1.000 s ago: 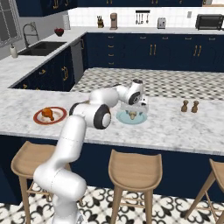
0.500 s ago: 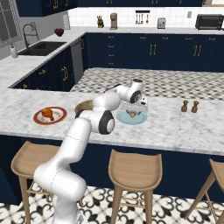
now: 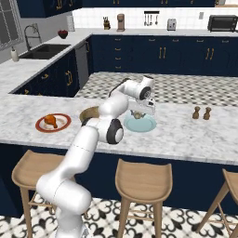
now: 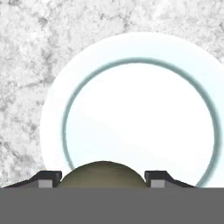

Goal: Pick the chicken drumstick and mushroom from their plates and place them in the bowl. Then put the bowl in the fridge.

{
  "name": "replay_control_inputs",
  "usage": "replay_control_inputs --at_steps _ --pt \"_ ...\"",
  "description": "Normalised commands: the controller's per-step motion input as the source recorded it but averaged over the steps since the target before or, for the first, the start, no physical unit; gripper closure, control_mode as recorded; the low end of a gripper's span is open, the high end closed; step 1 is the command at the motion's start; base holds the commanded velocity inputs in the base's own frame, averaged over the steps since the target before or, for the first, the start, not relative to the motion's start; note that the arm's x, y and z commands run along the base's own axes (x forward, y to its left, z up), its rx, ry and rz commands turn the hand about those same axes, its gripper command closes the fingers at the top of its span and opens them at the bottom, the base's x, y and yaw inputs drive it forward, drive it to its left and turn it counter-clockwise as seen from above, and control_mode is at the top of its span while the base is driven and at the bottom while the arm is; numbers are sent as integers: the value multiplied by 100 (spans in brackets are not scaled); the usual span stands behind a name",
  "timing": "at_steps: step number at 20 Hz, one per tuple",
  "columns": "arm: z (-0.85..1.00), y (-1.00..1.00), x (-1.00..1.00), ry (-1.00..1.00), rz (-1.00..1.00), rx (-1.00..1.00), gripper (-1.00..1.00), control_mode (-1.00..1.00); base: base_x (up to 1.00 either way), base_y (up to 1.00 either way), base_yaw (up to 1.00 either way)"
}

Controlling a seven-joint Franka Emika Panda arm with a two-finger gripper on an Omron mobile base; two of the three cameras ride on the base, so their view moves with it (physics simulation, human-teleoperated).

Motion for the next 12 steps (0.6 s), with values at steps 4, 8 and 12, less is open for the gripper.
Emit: replay_control_inputs --at_steps 4,8,12 --pt "0 100 -100 -51 0 -7 100 -100 0 0 0" --pt "1 100 -100 -48 0 -12 100 -100 0 0 0" --pt "-1 100 -56 -10 0 -25 100 -100 0 0 0"
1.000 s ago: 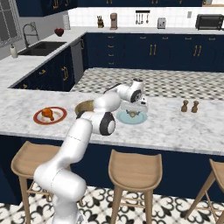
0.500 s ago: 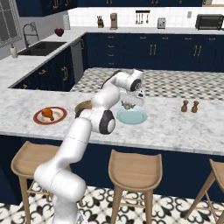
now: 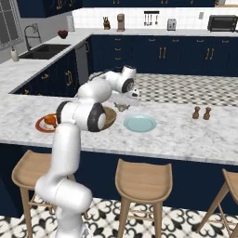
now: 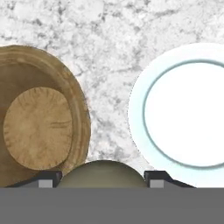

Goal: Pick the chicken drumstick and mushroom from their plates and place them in the bowl. Then put the bowl in the fridge.

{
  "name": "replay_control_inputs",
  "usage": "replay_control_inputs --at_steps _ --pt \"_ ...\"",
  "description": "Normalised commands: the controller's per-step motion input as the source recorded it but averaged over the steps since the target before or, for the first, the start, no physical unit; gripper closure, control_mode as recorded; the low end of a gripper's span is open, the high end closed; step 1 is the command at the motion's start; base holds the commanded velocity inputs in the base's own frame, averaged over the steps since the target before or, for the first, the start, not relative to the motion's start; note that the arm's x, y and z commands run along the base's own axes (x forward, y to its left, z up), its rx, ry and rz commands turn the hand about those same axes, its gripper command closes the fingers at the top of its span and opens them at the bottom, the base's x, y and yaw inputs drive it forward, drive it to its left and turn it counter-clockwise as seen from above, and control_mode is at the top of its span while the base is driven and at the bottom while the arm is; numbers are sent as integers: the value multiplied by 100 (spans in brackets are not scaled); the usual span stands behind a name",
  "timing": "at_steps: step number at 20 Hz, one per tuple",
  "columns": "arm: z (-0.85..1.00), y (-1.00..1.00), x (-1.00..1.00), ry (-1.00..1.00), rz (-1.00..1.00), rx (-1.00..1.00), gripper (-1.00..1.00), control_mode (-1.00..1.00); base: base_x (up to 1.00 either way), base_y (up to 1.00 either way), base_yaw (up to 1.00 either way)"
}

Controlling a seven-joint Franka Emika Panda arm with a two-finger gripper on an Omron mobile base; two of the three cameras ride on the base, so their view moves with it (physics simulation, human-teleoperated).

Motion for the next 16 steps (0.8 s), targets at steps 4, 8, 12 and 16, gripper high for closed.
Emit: replay_control_inputs --at_steps 4,8,12,16 --pt "12 100 -50 2 4 -35 100 -100 0 0 0" --pt "29 96 -9 0 7 -20 100 -100 0 0 0" --pt "-8 19 33 4 11 13 100 -100 0 0 0" --pt "-36 1 1 0 4 15 -100 -100 0 0 0"
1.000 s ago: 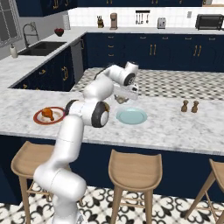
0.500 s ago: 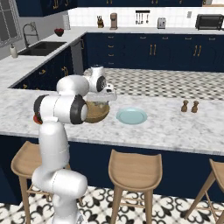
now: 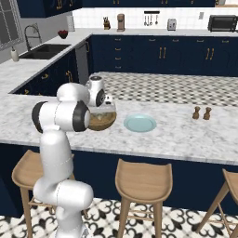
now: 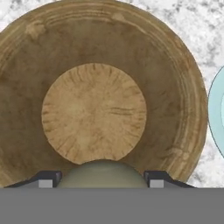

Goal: Pick the chicken drumstick and mushroom from their plates and place them in the bowl. Then put the bowl in the fridge.

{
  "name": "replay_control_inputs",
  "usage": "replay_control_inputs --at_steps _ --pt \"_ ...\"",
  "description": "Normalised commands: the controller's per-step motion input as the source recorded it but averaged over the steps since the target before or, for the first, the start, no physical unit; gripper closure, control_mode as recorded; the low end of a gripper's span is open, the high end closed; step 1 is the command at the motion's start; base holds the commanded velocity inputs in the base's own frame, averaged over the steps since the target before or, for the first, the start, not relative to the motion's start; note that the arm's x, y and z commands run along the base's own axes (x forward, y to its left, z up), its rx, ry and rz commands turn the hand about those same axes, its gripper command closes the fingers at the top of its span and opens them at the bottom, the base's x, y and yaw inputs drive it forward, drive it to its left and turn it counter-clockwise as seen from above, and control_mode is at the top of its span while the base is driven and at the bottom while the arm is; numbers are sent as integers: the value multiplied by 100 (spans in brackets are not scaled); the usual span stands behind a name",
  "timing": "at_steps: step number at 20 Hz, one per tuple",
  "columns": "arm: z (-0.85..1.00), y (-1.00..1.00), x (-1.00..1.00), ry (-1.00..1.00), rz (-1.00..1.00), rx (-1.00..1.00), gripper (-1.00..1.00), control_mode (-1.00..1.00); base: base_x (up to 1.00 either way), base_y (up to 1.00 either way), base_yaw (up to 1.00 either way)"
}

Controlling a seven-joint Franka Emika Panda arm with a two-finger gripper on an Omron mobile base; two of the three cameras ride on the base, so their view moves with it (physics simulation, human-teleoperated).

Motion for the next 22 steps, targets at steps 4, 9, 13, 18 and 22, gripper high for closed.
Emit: replay_control_inputs --at_steps 4,9,13,18,22 --pt "7 8 0 -4 0 -1 -100 -100 0 0 0" --pt "28 46 0 -11 0 -13 -100 -100 0 0 0" --pt "0 69 0 -1 0 -6 -100 -100 0 0 0" --pt "27 85 -18 -3 1 -3 -100 -100 0 0 0" --pt "37 100 -76 -5 5 14 -100 -100 0 0 0"
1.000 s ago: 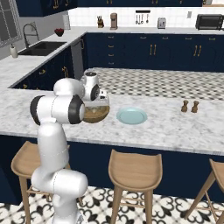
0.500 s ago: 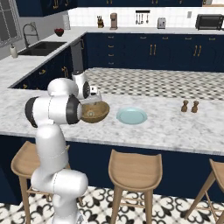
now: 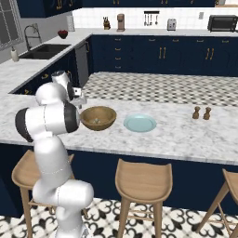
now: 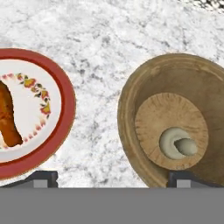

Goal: Pick the chicken drumstick and mushroom from their plates and place them in the bowl. Then put the bowl in the fridge.

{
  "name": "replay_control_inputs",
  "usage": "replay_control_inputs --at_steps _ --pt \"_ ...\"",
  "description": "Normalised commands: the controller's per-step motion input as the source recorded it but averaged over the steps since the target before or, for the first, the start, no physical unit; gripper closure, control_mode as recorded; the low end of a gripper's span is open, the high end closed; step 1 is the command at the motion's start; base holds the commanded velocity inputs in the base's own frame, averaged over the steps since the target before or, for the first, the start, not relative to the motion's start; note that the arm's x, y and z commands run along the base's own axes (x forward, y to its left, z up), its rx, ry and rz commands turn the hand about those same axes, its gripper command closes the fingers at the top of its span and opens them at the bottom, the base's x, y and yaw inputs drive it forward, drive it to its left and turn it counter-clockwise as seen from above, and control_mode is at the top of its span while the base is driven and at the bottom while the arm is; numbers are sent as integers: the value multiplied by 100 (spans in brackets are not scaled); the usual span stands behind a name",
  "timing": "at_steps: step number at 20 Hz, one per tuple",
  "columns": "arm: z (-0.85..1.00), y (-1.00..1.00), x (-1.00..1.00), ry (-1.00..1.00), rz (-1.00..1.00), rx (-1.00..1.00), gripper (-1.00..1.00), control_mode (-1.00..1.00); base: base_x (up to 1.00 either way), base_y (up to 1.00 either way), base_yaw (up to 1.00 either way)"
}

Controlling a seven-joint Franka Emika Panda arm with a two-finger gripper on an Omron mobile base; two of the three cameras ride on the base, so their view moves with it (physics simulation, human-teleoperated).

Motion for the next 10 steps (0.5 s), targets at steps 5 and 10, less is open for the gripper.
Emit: replay_control_inputs --at_steps 5,10 --pt "3 89 -54 0 11 16 -100 -100 0 0 0" --pt "-7 78 -17 0 33 0 -100 -100 0 0 0"
